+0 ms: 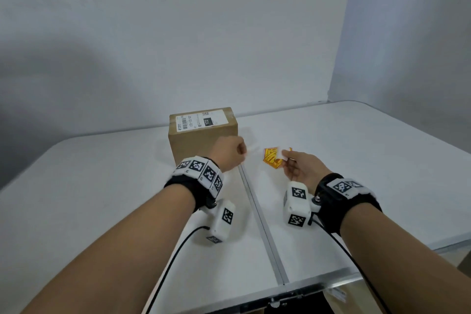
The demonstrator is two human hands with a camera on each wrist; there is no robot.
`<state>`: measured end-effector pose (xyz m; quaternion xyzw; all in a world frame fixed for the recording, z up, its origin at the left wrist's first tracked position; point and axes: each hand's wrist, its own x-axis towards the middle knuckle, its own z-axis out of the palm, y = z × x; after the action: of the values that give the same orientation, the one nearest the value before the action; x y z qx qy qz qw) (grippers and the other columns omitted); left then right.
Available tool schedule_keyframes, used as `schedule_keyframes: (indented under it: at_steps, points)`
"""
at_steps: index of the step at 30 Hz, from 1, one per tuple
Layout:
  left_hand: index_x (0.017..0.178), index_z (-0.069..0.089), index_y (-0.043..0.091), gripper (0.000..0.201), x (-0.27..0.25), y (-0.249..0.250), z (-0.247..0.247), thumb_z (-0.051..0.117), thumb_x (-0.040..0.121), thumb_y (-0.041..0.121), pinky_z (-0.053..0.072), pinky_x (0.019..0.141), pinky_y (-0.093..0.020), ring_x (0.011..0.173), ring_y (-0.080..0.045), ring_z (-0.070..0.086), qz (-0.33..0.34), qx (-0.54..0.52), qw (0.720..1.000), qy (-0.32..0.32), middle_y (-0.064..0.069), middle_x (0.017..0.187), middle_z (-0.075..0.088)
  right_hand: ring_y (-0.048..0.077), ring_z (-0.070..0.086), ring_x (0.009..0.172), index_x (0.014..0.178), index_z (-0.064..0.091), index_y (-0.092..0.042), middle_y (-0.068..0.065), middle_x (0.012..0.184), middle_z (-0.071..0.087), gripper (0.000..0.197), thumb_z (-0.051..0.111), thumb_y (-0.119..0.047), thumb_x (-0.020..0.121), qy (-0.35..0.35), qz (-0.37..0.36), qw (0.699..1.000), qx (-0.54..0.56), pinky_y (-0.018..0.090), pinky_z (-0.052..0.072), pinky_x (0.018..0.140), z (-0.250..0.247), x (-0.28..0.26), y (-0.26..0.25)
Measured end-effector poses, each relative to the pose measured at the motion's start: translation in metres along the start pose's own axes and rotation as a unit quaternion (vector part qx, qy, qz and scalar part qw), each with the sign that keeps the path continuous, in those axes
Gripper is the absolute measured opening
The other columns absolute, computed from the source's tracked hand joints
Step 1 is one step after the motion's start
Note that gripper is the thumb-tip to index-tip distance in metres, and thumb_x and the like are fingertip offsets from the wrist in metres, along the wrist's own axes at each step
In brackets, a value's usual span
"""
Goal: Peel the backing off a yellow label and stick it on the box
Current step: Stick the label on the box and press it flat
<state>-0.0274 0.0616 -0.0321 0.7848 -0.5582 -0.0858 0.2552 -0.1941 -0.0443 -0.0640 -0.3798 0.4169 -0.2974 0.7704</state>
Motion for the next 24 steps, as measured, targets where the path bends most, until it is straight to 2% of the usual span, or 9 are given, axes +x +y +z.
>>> schedule_keyframes:
  at_steps: [3, 6, 9, 11, 14, 17, 19, 23, 24]
  points:
    - [0.104, 0.067, 0.005, 0.021, 0.012, 0.014, 0.012, 0.062, 0.085, 0.012, 0.043, 0.078, -0.021, 0.100, -0.022, 0.062, 0.022, 0.051, 0.997, -0.054, -0.008, 0.108, 0.069, 0.006, 0.055, 0.045, 0.079, 0.055, -0.011, 0.002, 0.069, 0.056, 0.013, 0.060, -0.012, 0.091, 0.009, -0.016, 1.000, 0.003, 0.012, 0.049, 0.040, -0.004, -0.003, -0.007]
    - [0.094, 0.066, 0.006, 0.017, 0.017, 0.015, 0.021, 0.063, 0.086, 0.022, 0.044, 0.075, -0.025, 0.092, -0.020, 0.060, 0.022, 0.052, 0.997, -0.043, -0.008, 0.102, 0.069, 0.010, 0.054, 0.057, 0.077, 0.056, -0.010, 0.003, 0.068, 0.056, 0.014, 0.060, -0.011, 0.091, -0.001, -0.031, 0.999, 0.012, 0.012, 0.050, 0.041, -0.007, -0.005, -0.014]
    - [0.086, 0.057, 0.013, 0.010, 0.018, 0.015, 0.022, 0.065, 0.083, 0.015, 0.044, 0.075, -0.028, 0.085, -0.021, 0.059, 0.037, 0.000, 0.999, 0.004, -0.010, 0.102, 0.065, 0.012, 0.060, 0.054, 0.082, 0.057, -0.007, 0.005, 0.066, 0.060, 0.010, 0.058, -0.008, 0.092, -0.012, -0.042, 0.999, 0.020, 0.013, 0.051, 0.042, -0.007, -0.006, -0.018]
    - [0.091, 0.054, 0.015, 0.017, 0.017, 0.020, 0.017, 0.068, 0.081, 0.017, 0.047, 0.076, -0.029, 0.088, -0.021, 0.061, 0.057, -0.040, 0.997, 0.018, -0.005, 0.105, 0.060, 0.010, 0.065, 0.049, 0.090, 0.056, -0.005, 0.007, 0.070, 0.061, 0.002, 0.056, -0.006, 0.092, -0.029, -0.047, 0.998, 0.019, 0.015, 0.053, 0.044, -0.003, -0.006, -0.018]
    - [0.099, 0.055, 0.017, 0.026, 0.010, 0.027, 0.007, 0.070, 0.080, 0.025, 0.049, 0.079, -0.026, 0.094, -0.015, 0.059, 0.097, -0.062, 0.993, 0.003, 0.000, 0.108, 0.059, 0.017, 0.065, 0.064, 0.117, 0.047, -0.012, 0.010, 0.085, 0.057, 0.028, 0.054, -0.001, 0.092, -0.066, -0.068, 0.995, 0.007, 0.021, 0.056, 0.055, 0.005, -0.009, -0.019]
    - [0.102, 0.057, 0.016, 0.028, 0.003, 0.027, 0.003, 0.070, 0.082, 0.031, 0.045, 0.078, -0.020, 0.095, -0.013, 0.055, 0.134, -0.042, 0.990, 0.027, 0.002, 0.105, 0.061, 0.019, 0.062, 0.070, 0.125, 0.048, -0.016, 0.012, 0.094, 0.056, 0.037, 0.049, 0.001, 0.093, -0.104, -0.087, 0.990, -0.041, 0.023, 0.056, 0.065, 0.016, -0.016, -0.020]
    - [0.100, 0.059, 0.017, 0.026, -0.001, 0.022, 0.002, 0.069, 0.082, 0.032, 0.043, 0.076, -0.019, 0.093, -0.013, 0.054, 0.158, -0.021, 0.986, 0.057, 0.001, 0.102, 0.062, 0.021, 0.061, 0.074, 0.120, 0.054, -0.011, 0.014, 0.102, 0.055, 0.031, 0.048, 0.002, 0.093, -0.112, -0.088, 0.988, -0.059, 0.022, 0.057, 0.068, 0.026, -0.019, -0.020]
    - [0.092, 0.059, 0.024, 0.017, -0.009, 0.009, -0.004, 0.068, 0.080, 0.031, 0.049, 0.079, -0.035, 0.090, -0.012, 0.052, 0.154, 0.007, 0.985, 0.084, 0.006, 0.095, 0.061, 0.019, 0.062, 0.073, 0.098, 0.058, -0.006, 0.010, 0.092, 0.057, 0.011, 0.051, 0.002, 0.093, -0.122, -0.078, 0.989, -0.042, 0.016, 0.056, 0.052, 0.045, -0.025, -0.016]
    - [0.090, 0.059, 0.024, 0.015, -0.011, 0.006, -0.007, 0.068, 0.080, 0.031, 0.049, 0.078, -0.035, 0.089, -0.011, 0.053, 0.145, 0.010, 0.985, 0.090, 0.008, 0.093, 0.061, 0.019, 0.062, 0.074, 0.094, 0.059, -0.005, 0.009, 0.091, 0.057, 0.009, 0.052, 0.002, 0.092, -0.123, -0.079, 0.989, -0.040, 0.017, 0.057, 0.054, 0.049, -0.026, -0.015]
